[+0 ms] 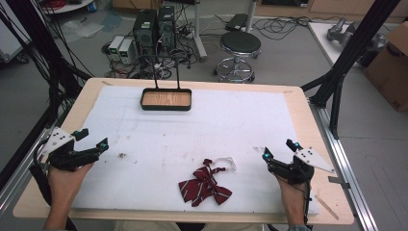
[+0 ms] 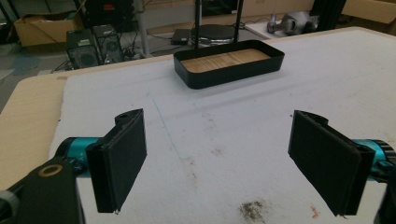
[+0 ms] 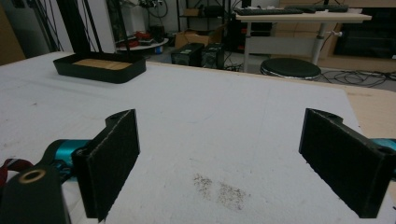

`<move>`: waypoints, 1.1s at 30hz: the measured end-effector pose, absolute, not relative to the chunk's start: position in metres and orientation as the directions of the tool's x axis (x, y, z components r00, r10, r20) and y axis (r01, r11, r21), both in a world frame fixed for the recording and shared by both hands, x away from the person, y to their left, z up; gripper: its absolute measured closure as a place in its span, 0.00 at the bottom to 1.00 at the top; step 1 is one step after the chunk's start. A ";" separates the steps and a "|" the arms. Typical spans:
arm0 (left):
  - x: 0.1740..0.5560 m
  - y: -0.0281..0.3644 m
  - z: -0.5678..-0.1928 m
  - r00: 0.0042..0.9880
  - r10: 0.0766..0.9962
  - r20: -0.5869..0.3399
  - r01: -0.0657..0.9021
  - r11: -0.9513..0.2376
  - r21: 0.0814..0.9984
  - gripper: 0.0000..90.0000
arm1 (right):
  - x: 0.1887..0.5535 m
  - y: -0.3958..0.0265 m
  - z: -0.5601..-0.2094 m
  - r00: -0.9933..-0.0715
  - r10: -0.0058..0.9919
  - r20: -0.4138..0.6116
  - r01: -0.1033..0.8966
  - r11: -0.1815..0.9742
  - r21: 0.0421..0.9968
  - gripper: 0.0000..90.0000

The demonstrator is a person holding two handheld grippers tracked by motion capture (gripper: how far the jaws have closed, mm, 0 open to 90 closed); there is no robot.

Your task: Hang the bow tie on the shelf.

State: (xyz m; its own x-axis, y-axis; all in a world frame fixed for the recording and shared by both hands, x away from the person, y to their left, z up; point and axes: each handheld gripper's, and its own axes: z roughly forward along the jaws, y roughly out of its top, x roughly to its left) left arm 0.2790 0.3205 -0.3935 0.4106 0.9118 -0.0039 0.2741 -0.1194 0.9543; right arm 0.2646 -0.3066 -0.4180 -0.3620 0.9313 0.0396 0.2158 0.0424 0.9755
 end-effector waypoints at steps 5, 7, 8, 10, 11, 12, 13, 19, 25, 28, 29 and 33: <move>0.278 0.322 -0.394 0.406 0.914 -0.002 0.279 -0.122 0.952 0.22 | 0.265 -0.301 -0.417 -0.380 0.925 0.027 0.208 0.057 0.976 0.15; 0.278 0.322 -0.394 0.405 0.914 -0.004 0.278 -0.119 0.953 0.22 | 0.265 -0.300 -0.417 -0.381 0.924 0.027 0.207 0.057 0.977 0.15; 0.279 0.322 -0.394 0.407 0.913 -0.005 0.279 -0.119 0.953 0.22 | 0.265 -0.300 -0.417 -0.381 0.924 0.027 0.207 0.057 0.977 0.15; 0.279 0.321 -0.394 0.406 0.914 -0.003 0.276 -0.119 0.954 0.22 | 0.264 -0.299 -0.417 -0.385 0.922 0.033 0.207 0.052 0.977 0.15; 0.280 0.321 -0.394 0.407 0.914 -0.008 0.278 -0.115 0.954 0.22 | 0.262 -0.298 -0.416 -0.389 0.920 0.043 0.206 0.041 0.978 0.15; 0.280 0.321 -0.394 0.409 0.912 -0.007 0.279 -0.119 0.953 0.22 | 0.262 -0.298 -0.416 -0.389 0.920 0.043 0.206 0.041 0.978 0.15; 0.280 0.321 -0.394 0.410 0.912 -0.004 0.280 -0.122 0.952 0.22 | 0.261 -0.297 -0.416 -0.393 0.918 0.050 0.204 0.034 0.978 0.15; 0.280 0.321 -0.393 0.408 0.913 -0.003 0.276 -0.121 0.954 0.22 | 0.249 -0.278 -0.410 -0.440 0.895 0.077 0.186 0.006 0.983 0.17; 0.280 0.322 -0.391 0.408 0.913 -0.003 0.267 -0.116 0.957 0.22 | 0.228 -0.248 -0.412 -0.486 0.874 0.017 0.172 0.077 0.982 0.19; 0.280 0.322 -0.391 0.410 0.912 0.000 0.269 -0.121 0.956 0.22 | 0.221 -0.236 -0.411 -0.497 0.868 0.017 0.192 0.090 0.977 0.19; 0.281 0.322 -0.392 0.409 0.912 0.001 0.269 -0.122 0.955 0.22 | 0.220 -0.233 -0.411 -0.500 0.865 0.022 0.201 0.092 0.975 0.19; 0.280 0.321 -0.391 0.403 0.915 0.012 0.255 -0.125 0.959 0.22 | 0.211 -0.210 -0.420 -0.547 0.837 -0.011 0.209 0.149 0.967 0.24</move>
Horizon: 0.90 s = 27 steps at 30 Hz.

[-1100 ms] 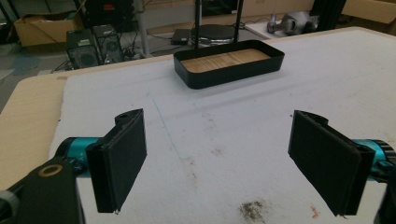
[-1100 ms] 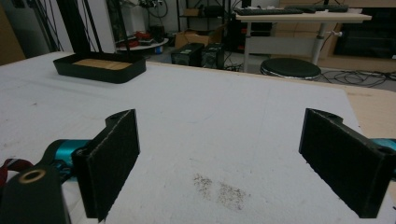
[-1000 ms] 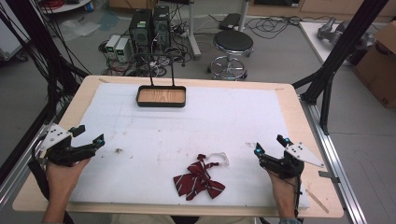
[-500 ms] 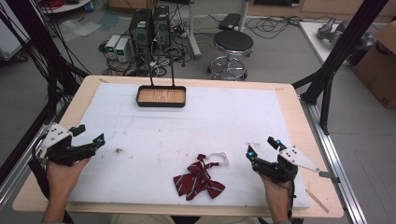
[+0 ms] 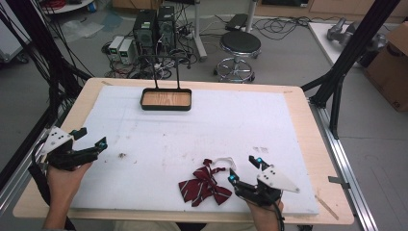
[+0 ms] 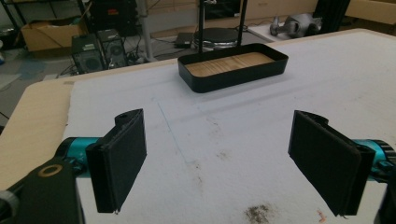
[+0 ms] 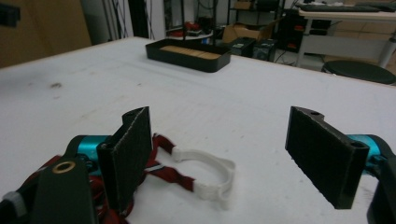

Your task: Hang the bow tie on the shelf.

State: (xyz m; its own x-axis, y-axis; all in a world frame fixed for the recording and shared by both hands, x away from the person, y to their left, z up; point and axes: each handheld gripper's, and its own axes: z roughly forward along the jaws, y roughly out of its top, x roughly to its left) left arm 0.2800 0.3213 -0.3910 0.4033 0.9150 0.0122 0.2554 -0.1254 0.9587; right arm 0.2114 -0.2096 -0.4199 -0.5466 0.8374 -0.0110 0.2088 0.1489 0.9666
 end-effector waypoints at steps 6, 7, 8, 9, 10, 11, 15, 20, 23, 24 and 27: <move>0.279 0.321 -0.390 0.406 0.914 0.017 0.250 -0.128 0.960 0.22 | 0.213 -0.192 -0.434 -0.584 0.812 0.008 0.278 0.191 0.942 0.26; 0.279 0.320 -0.390 0.407 0.913 0.015 0.250 -0.127 0.960 0.22 | 0.214 -0.186 -0.438 -0.595 0.804 0.012 0.298 0.206 0.932 0.28; 0.280 0.320 -0.390 0.409 0.912 0.013 0.251 -0.126 0.960 0.22 | 0.215 -0.185 -0.439 -0.600 0.800 0.014 0.304 0.212 0.929 0.29; 0.280 0.320 -0.391 0.409 0.913 0.013 0.251 -0.125 0.960 0.22 | 0.215 -0.182 -0.440 -0.604 0.796 0.018 0.313 0.217 0.925 0.30; 0.280 0.320 -0.391 0.410 0.912 0.014 0.253 -0.128 0.959 0.22 | 0.216 -0.179 -0.441 -0.610 0.793 0.016 0.319 0.226 0.920 0.32; 0.280 0.320 -0.391 0.410 0.912 0.014 0.253 -0.128 0.959 0.22 | 0.216 -0.179 -0.441 -0.610 0.793 0.016 0.319 0.226 0.920 0.32; 0.280 0.320 -0.390 0.408 0.913 0.018 0.252 -0.131 0.959 0.22 | 0.220 -0.168 -0.446 -0.644 0.765 0.023 0.356 0.273 0.893 0.41; 0.279 0.321 -0.390 0.402 0.915 0.017 0.248 -0.127 0.960 0.22 | 0.224 -0.161 -0.450 -0.670 0.740 0.061 0.406 0.296 0.864 0.49; 0.278 0.322 -0.389 0.403 0.915 0.020 0.244 -0.129 0.961 0.22 | 0.225 -0.159 -0.450 -0.672 0.737 0.070 0.428 0.310 0.849 0.54; 0.278 0.322 -0.389 0.401 0.916 0.020 0.241 -0.126 0.962 0.22 | 0.226 -0.159 -0.451 -0.674 0.736 0.070 0.432 0.315 0.845 0.55; 0.278 0.322 -0.388 0.399 0.917 0.020 0.239 -0.125 0.963 0.22 | 0.228 -0.157 -0.451 -0.682 0.727 0.079 0.450 0.331 0.829 0.59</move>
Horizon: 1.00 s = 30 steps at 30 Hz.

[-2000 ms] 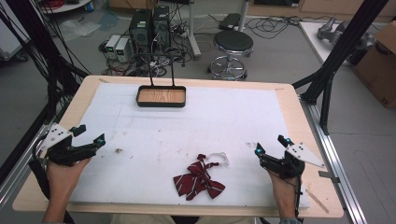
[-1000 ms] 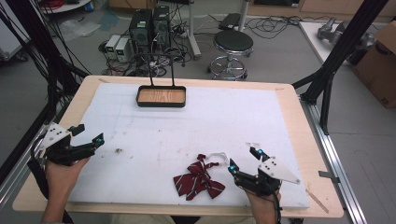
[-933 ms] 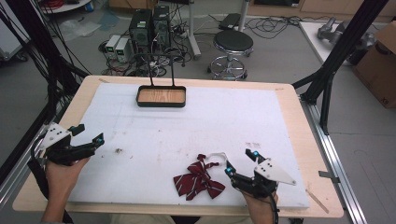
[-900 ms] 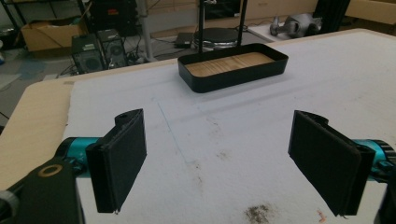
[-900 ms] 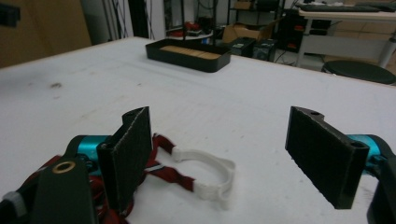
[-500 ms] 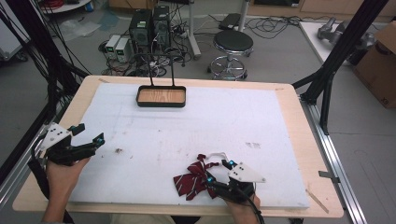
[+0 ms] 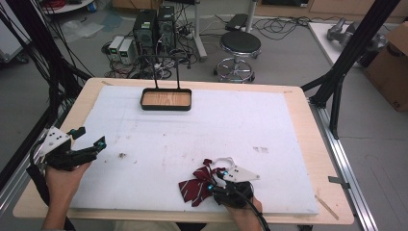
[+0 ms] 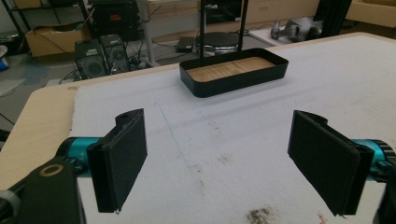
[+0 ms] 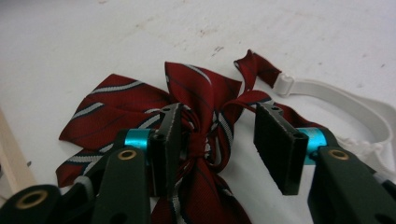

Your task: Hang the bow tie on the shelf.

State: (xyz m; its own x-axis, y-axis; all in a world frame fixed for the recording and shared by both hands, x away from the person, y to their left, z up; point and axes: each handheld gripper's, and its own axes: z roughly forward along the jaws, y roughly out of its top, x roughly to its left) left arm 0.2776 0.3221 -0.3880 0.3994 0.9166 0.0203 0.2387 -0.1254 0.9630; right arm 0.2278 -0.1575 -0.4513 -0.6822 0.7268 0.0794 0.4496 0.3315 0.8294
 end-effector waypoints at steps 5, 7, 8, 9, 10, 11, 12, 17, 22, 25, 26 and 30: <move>0.278 0.322 -0.389 0.400 0.916 0.021 0.243 -0.129 0.961 0.22 | 0.231 -0.154 -0.453 -0.695 0.715 0.078 0.471 0.371 0.800 0.66; 0.278 0.321 -0.389 0.401 0.916 0.022 0.244 -0.130 0.961 0.22 | 0.232 -0.152 -0.453 -0.707 0.703 0.075 0.473 0.391 0.790 0.73; 0.279 0.321 -0.390 0.402 0.915 0.023 0.246 -0.132 0.960 0.22 | 0.232 -0.151 -0.453 -0.714 0.696 0.071 0.468 0.400 0.788 0.77; 0.279 0.321 -0.390 0.402 0.915 0.023 0.246 -0.132 0.960 0.22 | 0.231 -0.150 -0.453 -0.719 0.692 0.071 0.466 0.403 0.787 0.81; 0.279 0.320 -0.390 0.401 0.916 0.024 0.246 -0.133 0.960 0.22 | 0.231 -0.150 -0.453 -0.720 0.691 0.064 0.462 0.409 0.787 0.81; 0.279 0.320 -0.390 0.401 0.916 0.024 0.246 -0.133 0.960 0.22 | 0.231 -0.150 -0.453 -0.720 0.691 0.064 0.462 0.409 0.787 0.81; 0.279 0.320 -0.390 0.401 0.916 0.024 0.247 -0.133 0.960 0.22 | 0.230 -0.149 -0.453 -0.719 0.694 0.039 0.446 0.417 0.792 0.82; 0.278 0.321 -0.389 0.400 0.916 0.027 0.244 -0.135 0.960 0.22 | 0.231 -0.152 -0.446 -0.698 0.716 -0.016 0.397 0.406 0.823 0.83; 0.279 0.320 -0.390 0.401 0.916 0.030 0.244 -0.138 0.960 0.22 | 0.239 -0.156 -0.432 -0.684 0.723 -0.102 0.338 0.436 0.834 0.83; 0.279 0.318 -0.390 0.403 0.915 0.032 0.243 -0.141 0.960 0.22 | 0.247 -0.158 -0.425 -0.683 0.721 -0.120 0.319 0.442 0.839 0.83; 0.280 0.317 -0.391 0.405 0.914 0.034 0.243 -0.143 0.959 0.22 | 0.253 -0.160 -0.418 -0.677 0.721 -0.146 0.303 0.454 0.838 0.83; 0.280 0.318 -0.391 0.403 0.915 0.035 0.245 -0.144 0.959 0.22 | 0.263 -0.163 -0.406 -0.675 0.721 -0.158 0.283 0.450 0.847 0.83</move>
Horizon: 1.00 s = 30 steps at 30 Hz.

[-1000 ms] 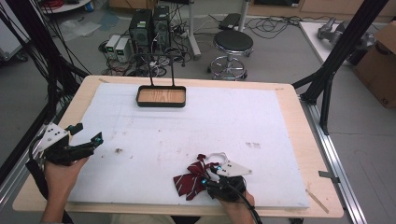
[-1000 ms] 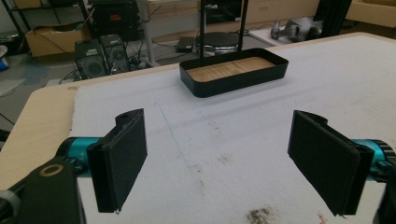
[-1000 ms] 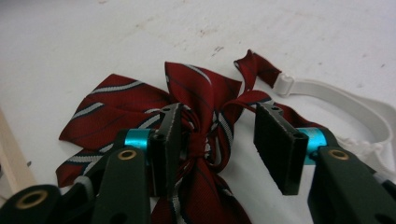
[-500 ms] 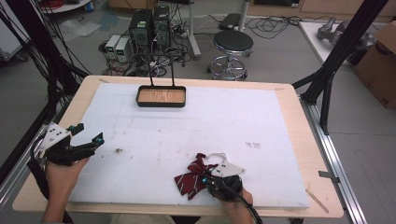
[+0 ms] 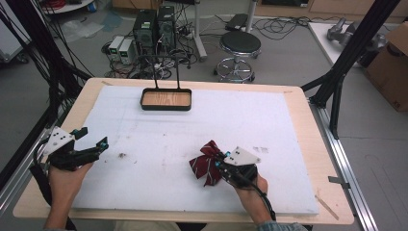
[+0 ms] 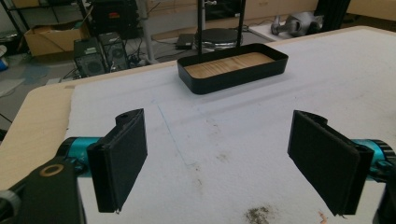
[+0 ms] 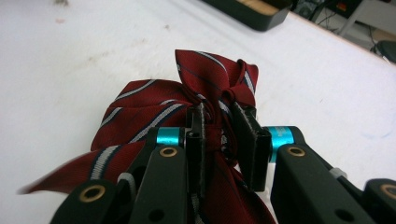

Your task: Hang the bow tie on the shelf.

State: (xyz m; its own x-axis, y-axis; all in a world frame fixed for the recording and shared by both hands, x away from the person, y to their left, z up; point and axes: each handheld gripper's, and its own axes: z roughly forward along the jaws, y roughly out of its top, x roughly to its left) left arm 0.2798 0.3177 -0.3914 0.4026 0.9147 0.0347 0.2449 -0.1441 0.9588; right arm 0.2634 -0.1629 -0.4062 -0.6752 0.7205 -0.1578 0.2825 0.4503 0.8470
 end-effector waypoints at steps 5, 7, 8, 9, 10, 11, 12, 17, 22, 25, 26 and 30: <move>0.280 0.317 -0.392 0.402 0.915 0.036 0.242 -0.145 0.959 0.22 | 0.276 -0.165 -0.391 -0.676 0.718 -0.164 0.266 0.447 0.854 0.83; 0.280 0.316 -0.392 0.407 0.913 0.037 0.242 -0.147 0.959 0.22 | 0.283 -0.167 -0.385 -0.680 0.713 -0.172 0.253 0.449 0.857 0.83; 0.281 0.315 -0.392 0.406 0.913 0.037 0.243 -0.147 0.959 0.22 | 0.287 -0.168 -0.381 -0.679 0.710 -0.185 0.237 0.451 0.861 0.83; 0.281 0.315 -0.392 0.407 0.913 0.039 0.244 -0.150 0.958 0.22 | 0.287 -0.168 -0.381 -0.679 0.710 -0.185 0.237 0.451 0.861 0.83; 0.281 0.315 -0.393 0.408 0.912 0.038 0.244 -0.149 0.958 0.22 | 0.290 -0.169 -0.378 -0.679 0.710 -0.184 0.231 0.446 0.865 0.83; 0.281 0.314 -0.393 0.409 0.912 0.039 0.246 -0.151 0.957 0.22 | 0.296 -0.169 -0.371 -0.678 0.713 -0.179 0.234 0.441 0.867 0.83; 0.282 0.314 -0.393 0.409 0.912 0.038 0.247 -0.150 0.957 0.22 | 0.296 -0.169 -0.371 -0.678 0.713 -0.179 0.234 0.441 0.867 0.83; 0.282 0.312 -0.394 0.413 0.910 0.043 0.248 -0.157 0.956 0.22 | 0.312 -0.167 -0.356 -0.679 0.704 -0.209 0.201 0.451 0.869 0.83; 0.283 0.311 -0.395 0.415 0.909 0.042 0.248 -0.158 0.956 0.22 | 0.331 -0.159 -0.344 -0.682 0.696 -0.225 0.174 0.453 0.874 0.83; 0.284 0.310 -0.395 0.417 0.908 0.041 0.247 -0.156 0.956 0.22 | 0.338 -0.154 -0.341 -0.684 0.688 -0.242 0.153 0.459 0.875 0.83; 0.284 0.310 -0.396 0.418 0.907 0.042 0.248 -0.158 0.956 0.22 | 0.341 -0.152 -0.338 -0.683 0.689 -0.242 0.147 0.455 0.878 0.83; 0.286 0.310 -0.397 0.421 0.906 0.040 0.249 -0.157 0.956 0.22 | 0.359 -0.139 -0.327 -0.686 0.677 -0.267 0.107 0.456 0.884 0.83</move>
